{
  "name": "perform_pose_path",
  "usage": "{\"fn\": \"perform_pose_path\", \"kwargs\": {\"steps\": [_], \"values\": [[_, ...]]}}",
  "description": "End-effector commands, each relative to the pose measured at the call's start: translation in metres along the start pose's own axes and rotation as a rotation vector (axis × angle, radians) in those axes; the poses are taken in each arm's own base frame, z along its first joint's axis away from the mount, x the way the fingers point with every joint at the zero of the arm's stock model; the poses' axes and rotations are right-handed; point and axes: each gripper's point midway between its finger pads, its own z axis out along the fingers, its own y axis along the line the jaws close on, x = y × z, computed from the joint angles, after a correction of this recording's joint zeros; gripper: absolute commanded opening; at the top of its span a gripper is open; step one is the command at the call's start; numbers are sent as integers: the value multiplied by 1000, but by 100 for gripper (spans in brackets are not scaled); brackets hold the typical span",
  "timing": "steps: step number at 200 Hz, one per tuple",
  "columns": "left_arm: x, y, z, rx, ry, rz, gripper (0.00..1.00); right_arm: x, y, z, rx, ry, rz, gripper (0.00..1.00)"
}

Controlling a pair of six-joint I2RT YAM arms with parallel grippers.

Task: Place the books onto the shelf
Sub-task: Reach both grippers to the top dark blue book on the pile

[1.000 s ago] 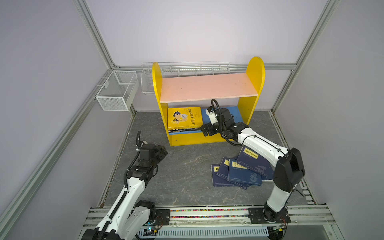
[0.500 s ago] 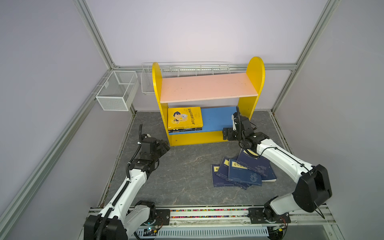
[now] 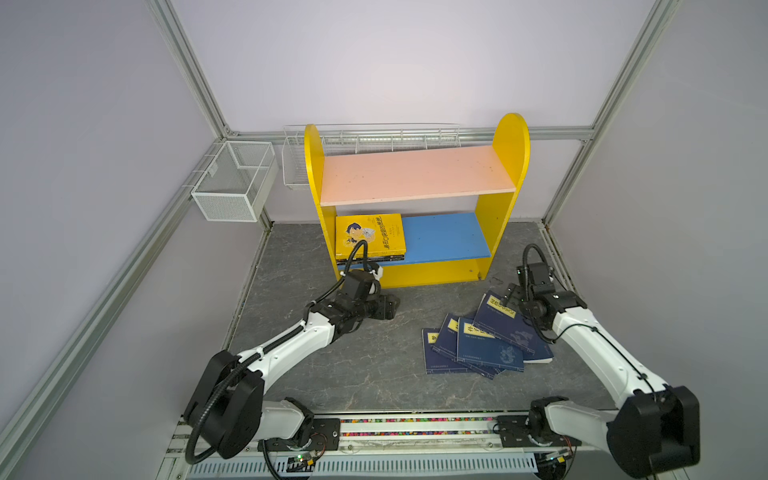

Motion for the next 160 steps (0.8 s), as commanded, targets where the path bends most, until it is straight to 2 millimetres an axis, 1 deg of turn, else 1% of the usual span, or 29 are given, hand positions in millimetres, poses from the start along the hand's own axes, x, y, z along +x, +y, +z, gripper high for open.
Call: {"fn": "perform_pose_path", "kwargs": {"steps": [1,11,23,36,51,64,75,88,104,127,160], "values": [[-8,-42,25,126,44,178,83,28,-46,4,95,108,129,89],[-12,-56,40,161,66,204,84,35,-55,9,78,139,177,89],[-18,-70,57,204,82,218,87,41,-55,17,11,172,211,90],[-25,-86,75,253,103,229,88,48,-43,28,-92,212,211,91],[-27,-101,95,275,135,254,89,59,-28,37,-175,270,174,92],[-24,-114,110,293,177,287,90,69,-16,43,-235,315,147,95],[-18,-125,121,307,214,317,90,75,-13,46,-251,339,130,96],[-15,-137,128,330,239,347,90,78,-7,47,-276,341,91,98],[-12,-148,136,363,262,361,89,80,-5,45,-278,336,42,99],[-8,-156,147,407,296,346,86,82,-1,43,-288,337,-10,99],[2,-166,154,465,328,354,85,87,23,39,-362,355,-110,97]]}}
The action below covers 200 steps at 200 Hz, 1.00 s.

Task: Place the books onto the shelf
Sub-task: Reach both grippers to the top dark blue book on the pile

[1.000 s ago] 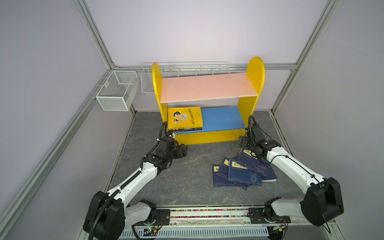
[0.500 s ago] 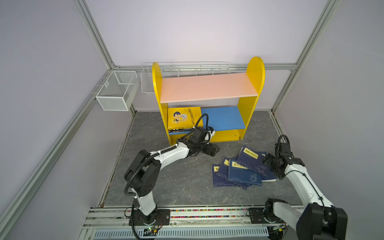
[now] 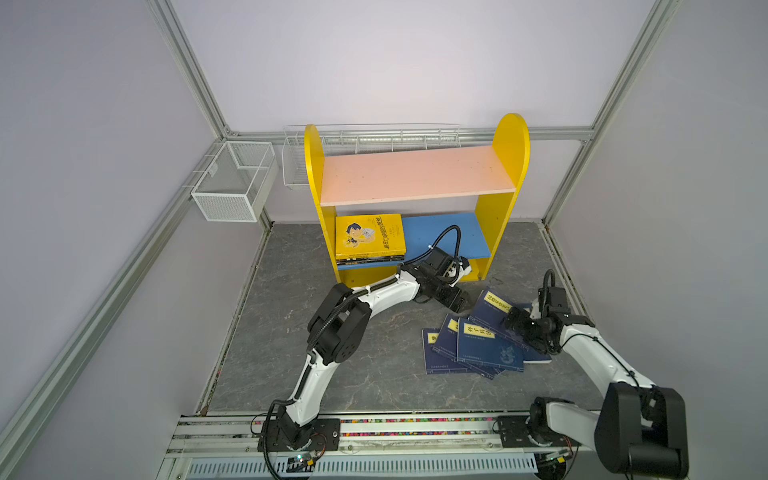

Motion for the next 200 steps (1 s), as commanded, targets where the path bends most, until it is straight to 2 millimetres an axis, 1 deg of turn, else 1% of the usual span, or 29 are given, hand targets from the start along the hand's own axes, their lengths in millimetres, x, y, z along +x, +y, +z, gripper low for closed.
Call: {"fn": "perform_pose_path", "kwargs": {"steps": [1,18,31,71,88,134,154,167,182,200], "values": [[7,-9,6,68,43,21,85,10,22,6,-71,54,-100,97],[12,-9,13,92,67,16,85,12,29,9,-75,70,-133,97],[15,-7,20,104,86,7,83,12,29,10,-68,69,-138,97],[11,-1,32,99,70,-28,80,9,19,9,-13,47,-144,97],[8,-2,34,104,62,-33,80,6,17,7,-7,29,-136,97],[1,1,40,104,31,-49,68,-1,21,2,-54,0,-110,96],[-2,2,44,105,27,-54,64,-4,22,1,-93,-3,-64,96],[-3,2,46,110,27,-57,63,-7,20,2,-104,-6,-26,95],[-4,1,48,111,24,-56,59,-12,19,2,-124,-14,11,95],[-1,3,52,103,36,-54,55,-16,16,4,-148,-14,52,95]]}}
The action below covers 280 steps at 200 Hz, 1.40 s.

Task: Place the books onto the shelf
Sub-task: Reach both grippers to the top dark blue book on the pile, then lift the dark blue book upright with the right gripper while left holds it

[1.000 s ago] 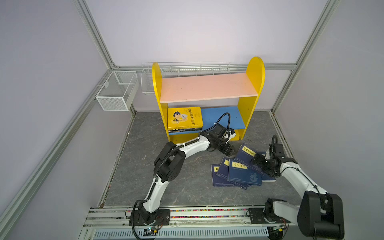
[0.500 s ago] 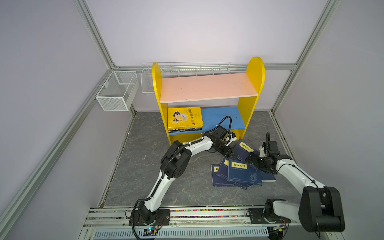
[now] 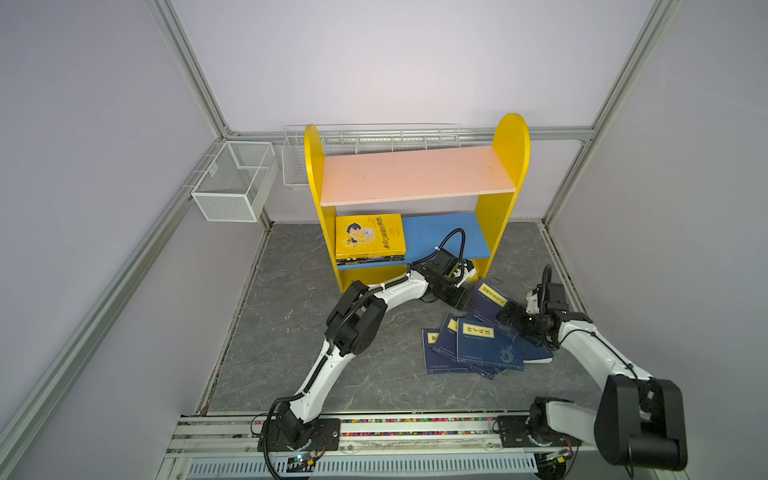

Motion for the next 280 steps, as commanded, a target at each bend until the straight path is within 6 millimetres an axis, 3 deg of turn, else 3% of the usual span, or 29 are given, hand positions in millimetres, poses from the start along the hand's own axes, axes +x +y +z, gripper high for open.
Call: {"fn": "perform_pose_path", "kwargs": {"steps": [1,56,95,128,183,191,215,246,280], "values": [[-1,-2,8,10,4,14,55,-1,0,3,-57,2,64,95],[11,-1,17,4,45,22,35,-14,4,6,-158,-25,143,86],[18,0,20,10,70,24,32,-33,21,-10,-235,-113,117,75],[19,-5,20,30,74,33,31,-42,25,-25,-226,-160,81,63],[5,-13,11,44,11,39,31,-43,22,-27,-189,-171,57,7],[-1,-15,4,44,-12,41,34,-43,22,-30,-176,-179,40,6],[-27,-22,-28,13,-122,57,55,-39,35,-44,-138,-195,-49,6],[-56,-18,-92,-27,-294,-9,79,-33,64,-72,-156,-206,-183,6],[-67,-14,-167,19,-477,-132,86,-29,111,-111,-369,-229,-318,6]]}}
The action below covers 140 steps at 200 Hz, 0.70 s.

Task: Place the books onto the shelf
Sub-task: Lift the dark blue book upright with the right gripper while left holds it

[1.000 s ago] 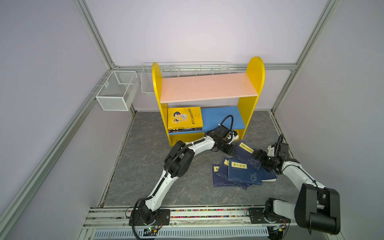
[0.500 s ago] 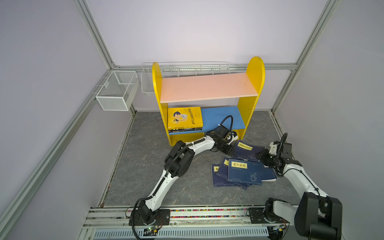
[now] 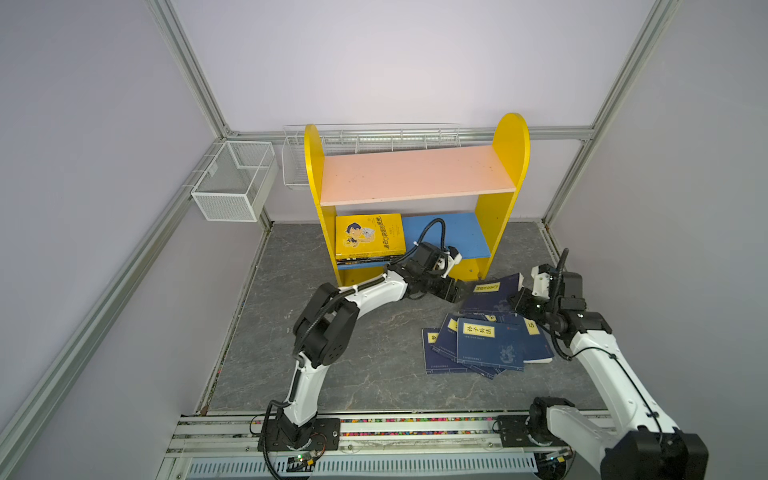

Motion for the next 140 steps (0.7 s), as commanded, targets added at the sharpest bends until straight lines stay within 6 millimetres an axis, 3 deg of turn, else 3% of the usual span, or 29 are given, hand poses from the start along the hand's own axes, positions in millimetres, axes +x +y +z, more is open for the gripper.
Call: {"fn": "perform_pose_path", "kwargs": {"steps": [1,38,57,108,140], "values": [[-46,-3,-46,39,-195,-71,86,-5,38,-21,-159,-7,-111,6],[-39,0,-86,79,-233,-172,95,-7,103,-39,-501,-1,-175,6],[-31,6,-97,108,-249,-223,98,-6,123,-44,-601,14,-201,6],[-16,18,-126,168,-263,-302,99,-17,151,-49,-729,19,-217,6],[-10,3,-135,242,-244,-277,95,-19,164,-44,-804,38,-205,6]]}}
